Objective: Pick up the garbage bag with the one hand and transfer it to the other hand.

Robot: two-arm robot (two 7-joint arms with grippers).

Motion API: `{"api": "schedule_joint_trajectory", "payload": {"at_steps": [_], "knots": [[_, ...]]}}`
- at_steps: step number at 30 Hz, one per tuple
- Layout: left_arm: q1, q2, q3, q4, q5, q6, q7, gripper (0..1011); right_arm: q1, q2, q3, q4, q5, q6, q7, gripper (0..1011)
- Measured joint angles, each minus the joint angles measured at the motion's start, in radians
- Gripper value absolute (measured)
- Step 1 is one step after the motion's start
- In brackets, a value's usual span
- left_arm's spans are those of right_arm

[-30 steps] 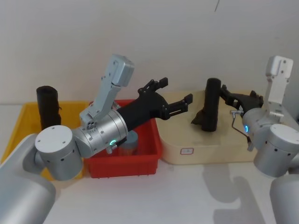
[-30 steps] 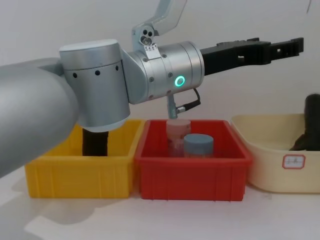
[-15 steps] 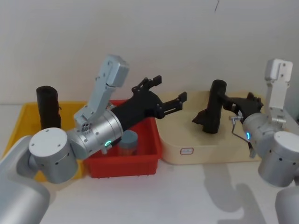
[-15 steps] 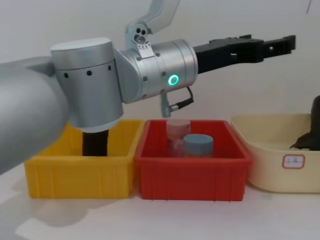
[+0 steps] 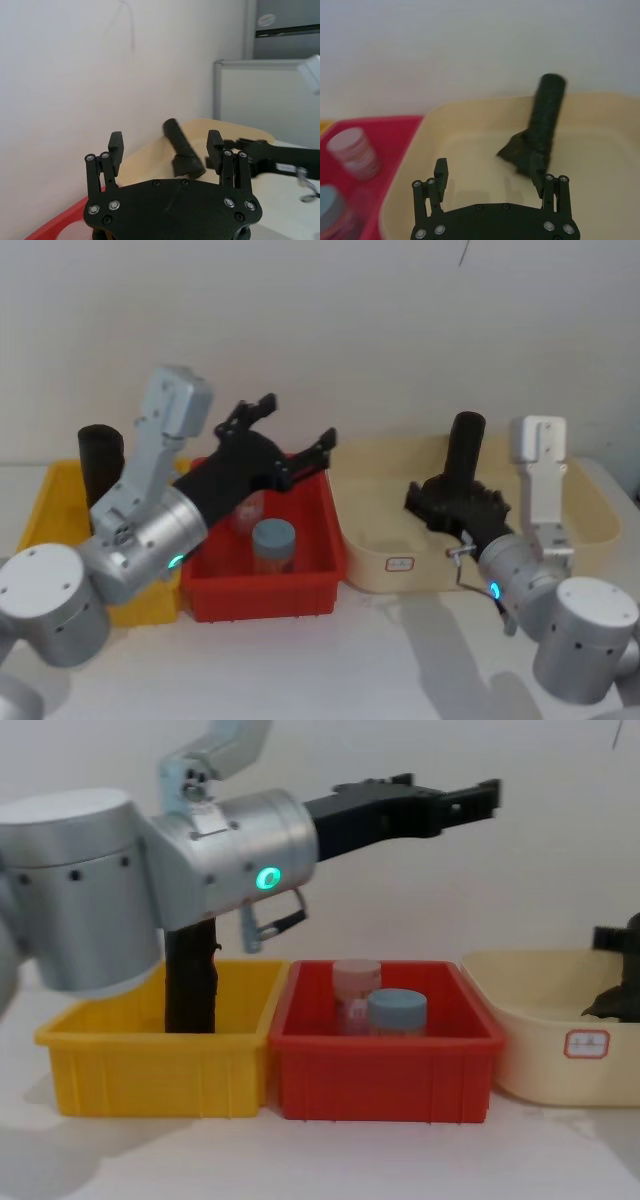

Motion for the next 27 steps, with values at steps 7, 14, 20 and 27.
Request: {"api": "schedule_joint_trajectory", "payload": {"at_steps": [7,14,20,27], "knots": [[0.093,0.068,-0.058,-0.121,0.017,0.033,0.077,1001,-0.056,0.002,-0.053,-0.046,-0.026,-0.021,0.028,1000],[0.184,0.121,-0.119,-0.216,0.012,0.082,0.134,1002,-0.096,0.008,-0.111,-0.079,-0.059,-0.076,0.057,1000],[0.254,0.153,-0.167,-0.281,-0.002,0.116,0.172,1001,-0.117,0.011,-0.159,-0.099,-0.078,-0.112,0.078,999],[0.300,0.174,-0.198,-0.323,-0.010,0.139,0.197,1002,-0.119,0.012,-0.196,-0.106,-0.084,-0.137,0.102,1000]]}}
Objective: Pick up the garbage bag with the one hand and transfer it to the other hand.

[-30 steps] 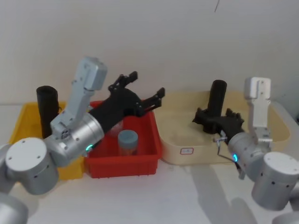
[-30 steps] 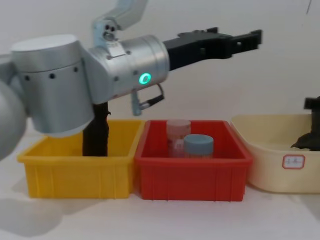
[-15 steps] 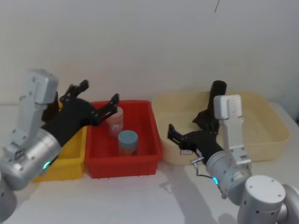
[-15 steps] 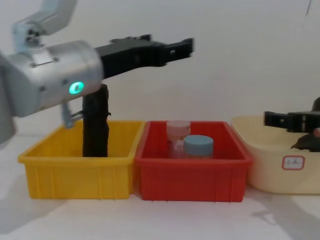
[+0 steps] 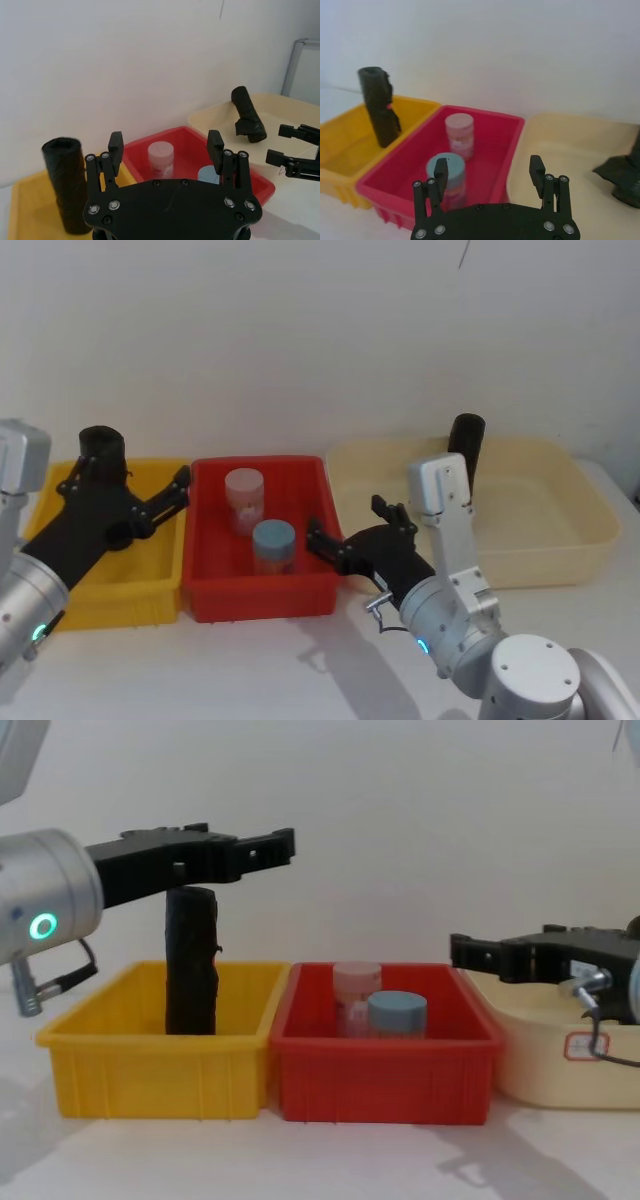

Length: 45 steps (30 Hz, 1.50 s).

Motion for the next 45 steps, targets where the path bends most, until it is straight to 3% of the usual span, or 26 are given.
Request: {"api": "schedule_joint_trajectory", "payload": {"at_steps": [13,29,45], "knots": [[0.040,0.019,-0.028,-0.037,-0.007,0.021,0.022,1001,0.041,-0.013,-0.034,0.039,0.008,-0.005,0.021,999],[0.057,0.026,-0.039,-0.052,-0.010,0.028,0.031,1002,0.114,-0.039,-0.089,0.162,-0.020,-0.030,0.019,1000],[0.061,0.028,-0.042,-0.055,-0.011,0.030,0.033,1001,0.147,-0.056,-0.103,0.236,-0.043,-0.047,0.016,999]]}}
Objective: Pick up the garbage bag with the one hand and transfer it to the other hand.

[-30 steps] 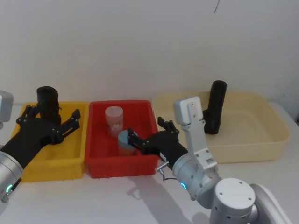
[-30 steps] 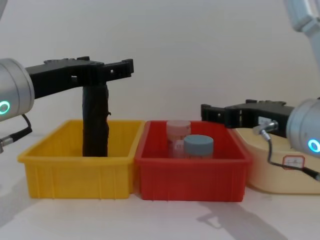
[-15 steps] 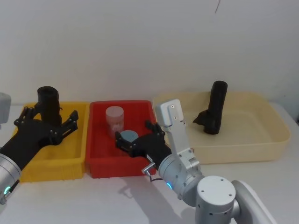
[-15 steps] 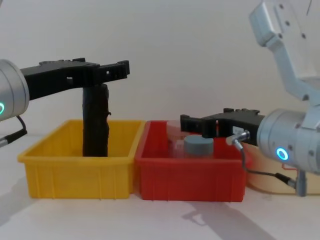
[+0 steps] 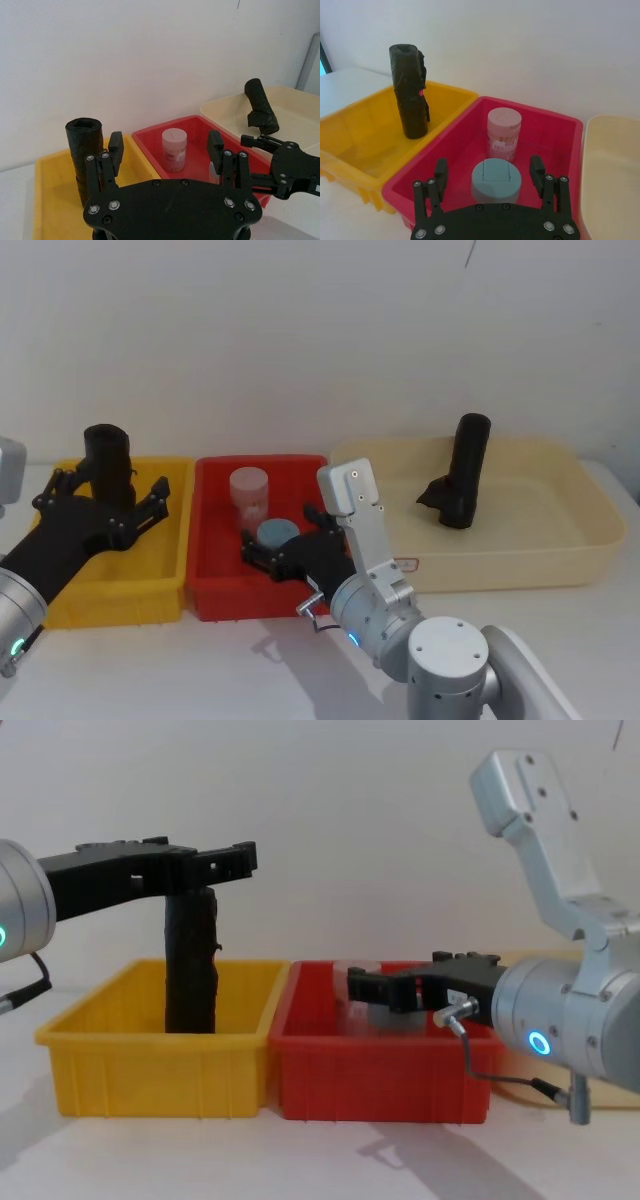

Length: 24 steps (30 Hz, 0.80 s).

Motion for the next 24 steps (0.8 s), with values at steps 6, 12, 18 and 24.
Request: {"api": "schedule_joint_trajectory", "payload": {"at_steps": [6,12,18,24], "knots": [[0.000,0.001,-0.001,-0.001,0.000,0.001,0.001,1001,0.011,-0.005,0.000,0.025,-0.004,-0.001,0.000,999],[0.001,0.001,-0.001,-0.001,0.000,0.001,0.001,1001,0.025,-0.011,0.000,0.055,-0.008,0.000,-0.001,1000],[0.002,0.001,-0.001,-0.001,0.000,0.001,0.001,1001,0.037,-0.017,0.002,0.078,-0.012,0.002,-0.003,1000],[0.002,0.001,-0.001,-0.001,0.000,0.001,0.001,1002,0.047,-0.023,0.004,0.100,-0.013,0.003,-0.005,1000]]}}
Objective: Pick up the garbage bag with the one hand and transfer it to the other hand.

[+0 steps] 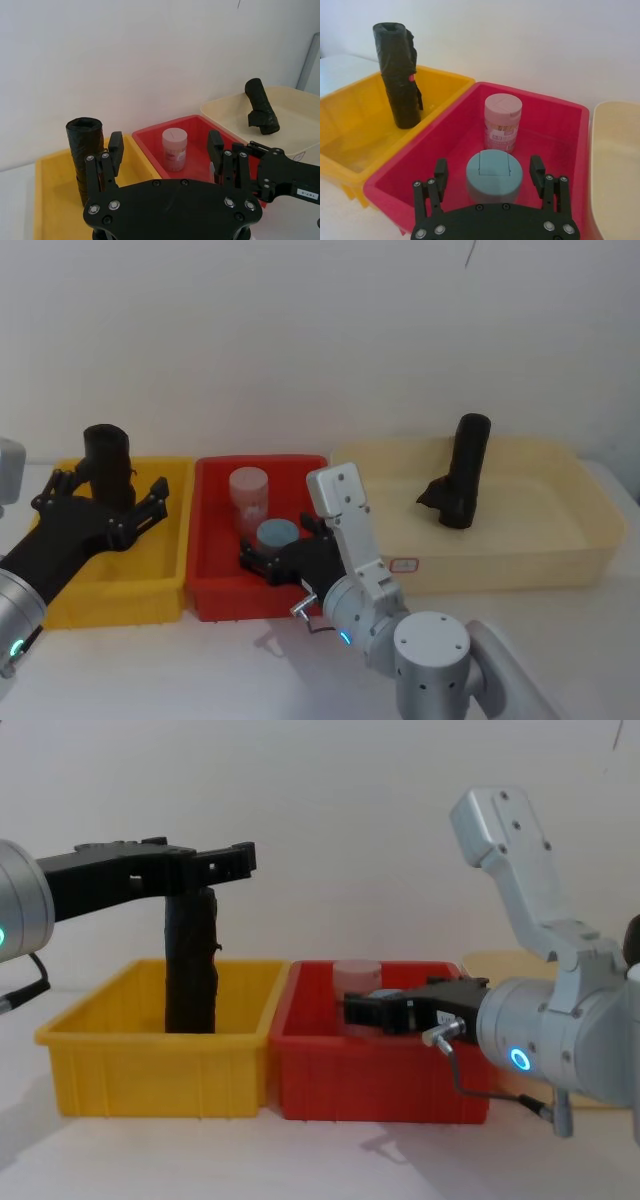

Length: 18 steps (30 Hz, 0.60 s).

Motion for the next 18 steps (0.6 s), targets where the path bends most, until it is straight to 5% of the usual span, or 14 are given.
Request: {"api": "schedule_joint_trajectory", "payload": {"at_steps": [18], "knots": [[0.000,0.000,0.000,0.000,0.000,0.000,0.000,1002,0.038,-0.018,0.012,0.064,-0.009,0.010,-0.011,998]]}}
